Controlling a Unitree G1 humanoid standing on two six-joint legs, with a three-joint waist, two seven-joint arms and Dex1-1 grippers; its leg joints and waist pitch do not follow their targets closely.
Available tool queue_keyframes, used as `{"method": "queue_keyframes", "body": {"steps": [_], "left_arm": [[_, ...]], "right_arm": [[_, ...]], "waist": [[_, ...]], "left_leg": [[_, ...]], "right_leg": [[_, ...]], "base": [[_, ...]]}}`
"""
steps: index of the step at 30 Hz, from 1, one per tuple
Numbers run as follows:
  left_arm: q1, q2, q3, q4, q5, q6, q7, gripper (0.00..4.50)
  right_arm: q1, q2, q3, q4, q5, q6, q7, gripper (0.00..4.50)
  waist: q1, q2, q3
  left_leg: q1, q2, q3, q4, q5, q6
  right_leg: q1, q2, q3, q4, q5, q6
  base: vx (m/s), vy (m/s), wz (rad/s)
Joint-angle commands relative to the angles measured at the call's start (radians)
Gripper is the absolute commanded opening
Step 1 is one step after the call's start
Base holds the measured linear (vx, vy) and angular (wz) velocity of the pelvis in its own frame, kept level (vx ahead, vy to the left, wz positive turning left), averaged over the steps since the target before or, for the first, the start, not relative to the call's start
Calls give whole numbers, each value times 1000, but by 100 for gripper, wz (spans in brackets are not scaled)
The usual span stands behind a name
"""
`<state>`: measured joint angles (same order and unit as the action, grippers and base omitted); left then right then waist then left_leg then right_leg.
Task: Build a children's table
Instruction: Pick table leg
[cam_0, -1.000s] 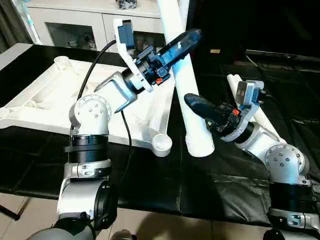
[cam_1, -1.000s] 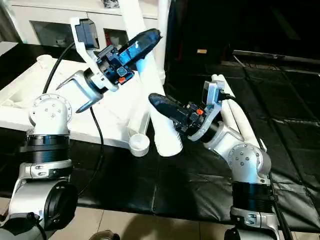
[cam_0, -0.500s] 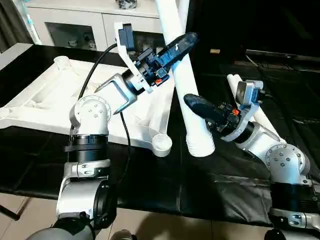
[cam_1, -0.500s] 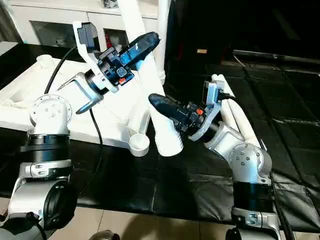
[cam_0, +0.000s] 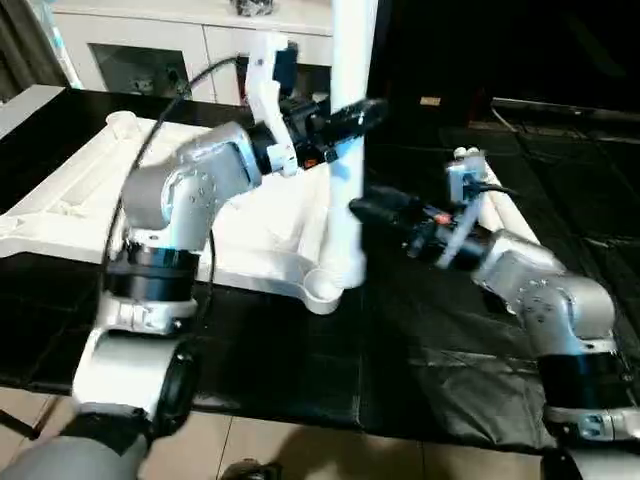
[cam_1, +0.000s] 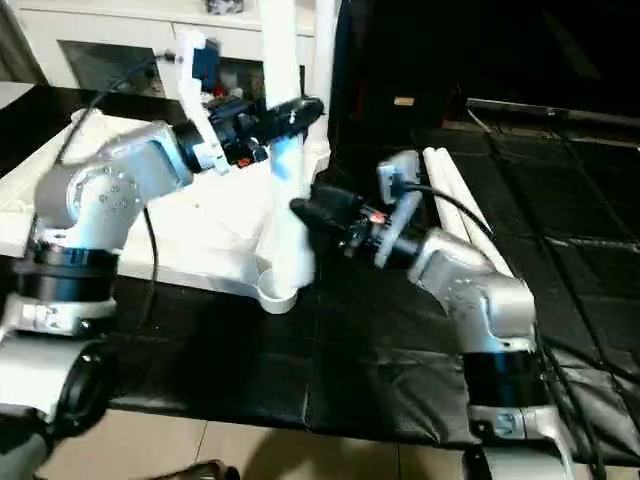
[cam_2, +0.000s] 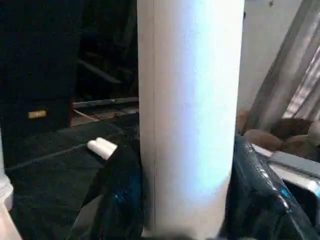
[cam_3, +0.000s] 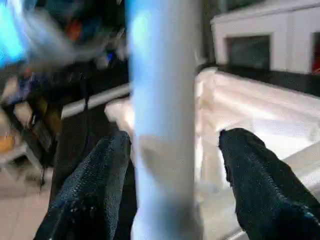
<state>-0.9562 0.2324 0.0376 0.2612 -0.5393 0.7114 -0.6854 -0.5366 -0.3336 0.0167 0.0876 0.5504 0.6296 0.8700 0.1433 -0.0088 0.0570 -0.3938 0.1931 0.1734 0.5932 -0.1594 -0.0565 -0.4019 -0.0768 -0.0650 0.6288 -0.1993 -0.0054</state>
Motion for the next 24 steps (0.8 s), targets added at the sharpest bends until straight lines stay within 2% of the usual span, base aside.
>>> {"method": "queue_keyframes", "body": {"steps": [1, 5, 6, 9, 15, 16, 18, 24], "left_arm": [[-35, 8, -16, -11, 14, -6, -19, 175], [-38, 13, -22, -22, 6, 13, -34, 175], [-38, 12, -25, -29, 0, 22, -40, 175], [-37, 14, -38, -45, -14, 41, -59, 175], [-29, 17, -69, -82, -29, 87, -102, 175], [-30, 10, -67, -90, -45, 111, -105, 175], [-31, 4, -60, -94, -61, 124, -107, 175], [-38, -15, -38, -102, -93, 146, -103, 175]], "right_arm": [[-19, -24, 35, 26, -14, 47, 37, 317], [-32, -52, 70, 56, -24, 69, 94, 317], [-36, -60, 81, 65, -32, 64, 111, 317], [-45, -69, 98, 82, -39, 59, 144, 317], [-90, -64, 120, 134, -48, 41, 179, 317], [-104, -55, 123, 150, -54, 30, 187, 317], [-110, -50, 128, 159, -59, 22, 201, 317], [-114, -49, 148, 169, -48, 30, 252, 317]], "waist": [[-1, -11, -73], [0, -11, -74], [-1, -23, -74], [0, -17, -75], [0, -19, -74], [-1, -24, -73], [-1, -21, -73], [1, -22, -75]], "left_leg": [[20, 28, -5, -61, -121, -10], [20, 29, -5, -59, -126, -7], [19, 29, -4, -59, -112, -1], [19, 29, -4, -56, -105, 4], [20, 31, -4, -55, -104, 8], [20, 30, -3, -55, -102, 8], [19, 30, -3, -54, -106, 8], [21, 30, -3, -52, -90, 16]], "right_leg": [[58, -64, 43, -71, -94, -172], [58, -66, 43, -70, -96, -186], [60, -64, 43, -67, -72, -191], [58, -67, 42, -65, -68, -202], [59, -67, 42, -62, -60, -223], [59, -66, 42, -63, -62, -223], [58, -67, 42, -62, -69, -226], [60, -64, 42, -57, -23, -238]], "base": [[0, 0, 0], [0, 0, 0], [0, 0, 0], [0, 0, 0], [0, 0, 0], [0, 0, 0], [0, 0, 0], [0, 0, 0]]}}
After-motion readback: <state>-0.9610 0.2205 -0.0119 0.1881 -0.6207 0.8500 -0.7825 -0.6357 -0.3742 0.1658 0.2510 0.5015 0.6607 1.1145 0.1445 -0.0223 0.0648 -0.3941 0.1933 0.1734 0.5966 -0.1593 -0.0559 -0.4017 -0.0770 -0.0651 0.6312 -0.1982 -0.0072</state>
